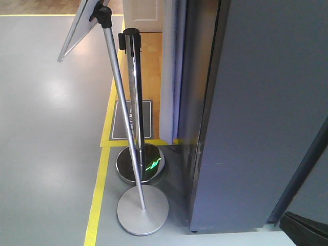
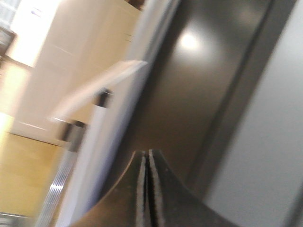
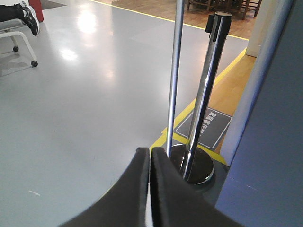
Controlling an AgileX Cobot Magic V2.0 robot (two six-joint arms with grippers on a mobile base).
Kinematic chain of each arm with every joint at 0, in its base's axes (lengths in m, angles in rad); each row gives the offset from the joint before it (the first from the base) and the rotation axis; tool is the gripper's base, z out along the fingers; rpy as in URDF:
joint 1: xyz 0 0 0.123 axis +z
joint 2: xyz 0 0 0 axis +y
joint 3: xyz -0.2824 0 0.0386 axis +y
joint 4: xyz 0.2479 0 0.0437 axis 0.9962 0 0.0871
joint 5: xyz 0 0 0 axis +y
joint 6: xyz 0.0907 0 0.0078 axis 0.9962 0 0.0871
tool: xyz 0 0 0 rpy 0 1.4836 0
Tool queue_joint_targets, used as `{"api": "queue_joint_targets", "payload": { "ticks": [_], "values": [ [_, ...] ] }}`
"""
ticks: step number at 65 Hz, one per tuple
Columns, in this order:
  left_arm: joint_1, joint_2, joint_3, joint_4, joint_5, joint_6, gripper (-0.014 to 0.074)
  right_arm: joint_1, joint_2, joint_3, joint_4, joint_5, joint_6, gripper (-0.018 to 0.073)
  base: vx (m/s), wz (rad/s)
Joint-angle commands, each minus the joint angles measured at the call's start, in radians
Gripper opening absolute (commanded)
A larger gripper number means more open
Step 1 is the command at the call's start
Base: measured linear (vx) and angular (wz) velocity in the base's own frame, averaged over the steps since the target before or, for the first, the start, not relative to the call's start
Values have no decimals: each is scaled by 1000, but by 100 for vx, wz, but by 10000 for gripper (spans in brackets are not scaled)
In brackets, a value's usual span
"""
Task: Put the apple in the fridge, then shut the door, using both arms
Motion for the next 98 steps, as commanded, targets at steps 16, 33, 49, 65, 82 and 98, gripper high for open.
{"api": "queue_joint_targets", "payload": {
  "ticks": [16,33,49,65,82,98],
  "values": [
    [-6,-185,161,-147,182,211,-6,-5,13,-23,50,-30,-7,-2,0,0],
    [-6,-368,174,-201,466,388,-6,-5,13,-23,50,-30,-7,-2,0,0],
    [-2,-528,174,-182,666,582,-6,-5,13,-23,50,-30,-7,-2,0,0],
    [21,-600,174,-182,712,718,-6,-5,13,-23,50,-30,-7,-2,0,0],
    [21,-610,174,-183,740,732,-6,-5,13,-23,50,-30,-7,-2,0,0],
    [17,-610,174,-183,696,644,-6,-5,13,-23,50,-30,-7,-2,0,0]
  ]
}}
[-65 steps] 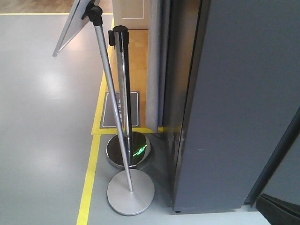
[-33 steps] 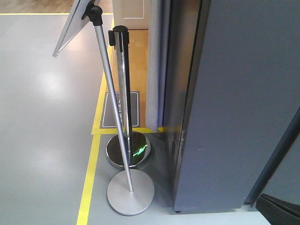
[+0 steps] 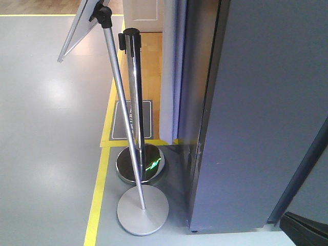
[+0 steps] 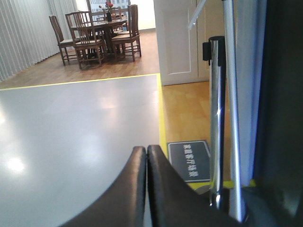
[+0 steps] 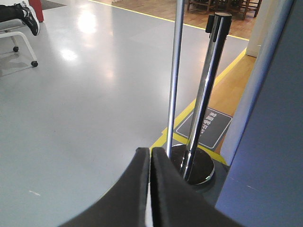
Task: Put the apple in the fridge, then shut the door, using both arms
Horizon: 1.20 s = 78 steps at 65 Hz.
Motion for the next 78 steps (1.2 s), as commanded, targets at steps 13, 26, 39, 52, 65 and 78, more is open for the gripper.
{"api": "queue_joint_targets", "payload": {
  "ticks": [13,26,39,52,65,78],
  "values": [
    [-3,-17,28,-1,-152,-70,-6,-5,13,-23,49,-31,-7,-2,0,0],
    [-3,-17,28,-1,-146,-70,-6,-5,13,-23,49,-31,-7,-2,0,0],
    [-3,-16,28,-1,-146,-70,-6,-5,13,-23,49,-31,-7,-2,0,0],
    [-3,-16,28,-1,-146,-70,-6,-5,13,-23,49,-31,-7,-2,0,0],
    [-3,-16,28,-1,-146,-70,-6,-5,13,-23,49,-31,-7,-2,0,0],
    [-3,-16,28,-1,-146,-70,-6,-1,13,-23,49,-31,-7,-2,0,0]
  ]
}}
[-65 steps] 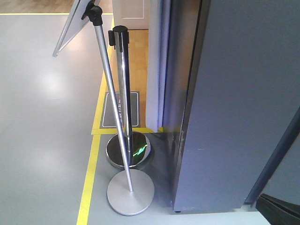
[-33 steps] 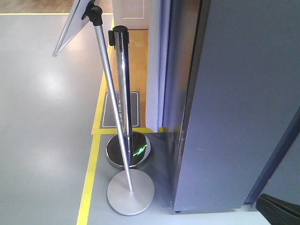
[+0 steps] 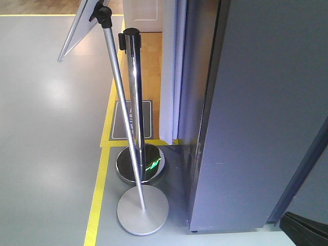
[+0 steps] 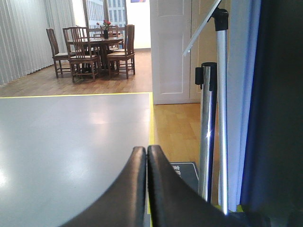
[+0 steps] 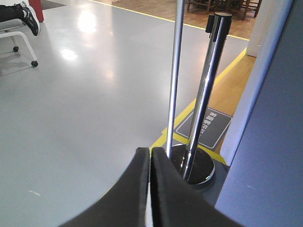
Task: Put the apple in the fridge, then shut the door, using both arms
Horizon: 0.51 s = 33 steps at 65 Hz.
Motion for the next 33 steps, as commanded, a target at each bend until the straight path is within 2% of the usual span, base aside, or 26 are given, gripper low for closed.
{"api": "queue_joint_targets", "payload": {
  "ticks": [1,10,15,21,28,33],
  "values": [
    [-3,-16,28,-1,-74,-10,-6,-1,13,-23,49,-31,-7,-2,0,0],
    [-3,-16,28,-1,-73,-10,-6,1,-2,-23,35,-40,-10,-2,0,0],
    [-3,-16,28,-1,-72,-10,-6,46,-28,-16,-10,-105,-10,-2,0,0],
    [-3,-16,28,-1,-72,-10,-6,110,-59,24,-18,-232,9,-2,0,0],
    [-3,-16,28,-1,-72,-10,-6,172,-113,87,-90,-360,119,-2,0,0],
    [-3,-16,28,-1,-72,-10,-6,190,-162,123,-232,-399,270,-2,0,0]
  ]
}}
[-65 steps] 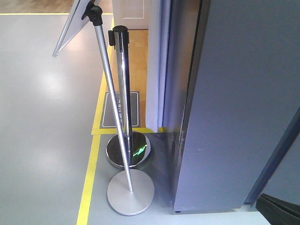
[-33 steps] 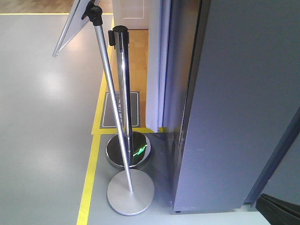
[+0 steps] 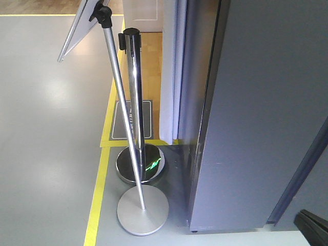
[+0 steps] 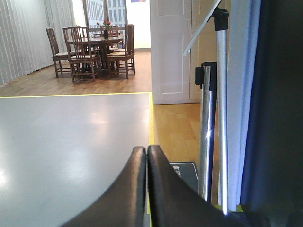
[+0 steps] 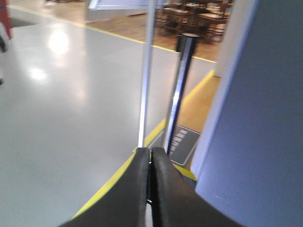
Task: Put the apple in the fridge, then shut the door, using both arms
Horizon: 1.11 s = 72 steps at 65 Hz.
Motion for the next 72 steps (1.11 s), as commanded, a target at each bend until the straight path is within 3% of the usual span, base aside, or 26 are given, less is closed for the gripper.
{"api": "queue_joint_targets", "payload": {
  "ticks": [1,13,17,25,35,72],
  "values": [
    [-3,-16,28,-1,-72,-10,-6,18,-37,12,-147,-103,189,-2,0,0],
    [-3,-16,28,-1,-71,-10,-6,18,-94,37,-553,-119,686,-2,0,0],
    [-3,-16,28,-1,-71,-10,-6,18,-95,54,-647,-162,816,-2,0,0],
    [-3,-16,28,-1,-71,-10,-6,18,-95,119,-761,-309,960,-2,0,0],
    [-3,-16,28,-1,-71,-10,-6,18,-95,227,-796,-558,1005,-2,0,0],
    [-3,-16,28,-1,-71,-10,-6,18,-95,224,-821,-554,950,-2,0,0]
  ]
}}
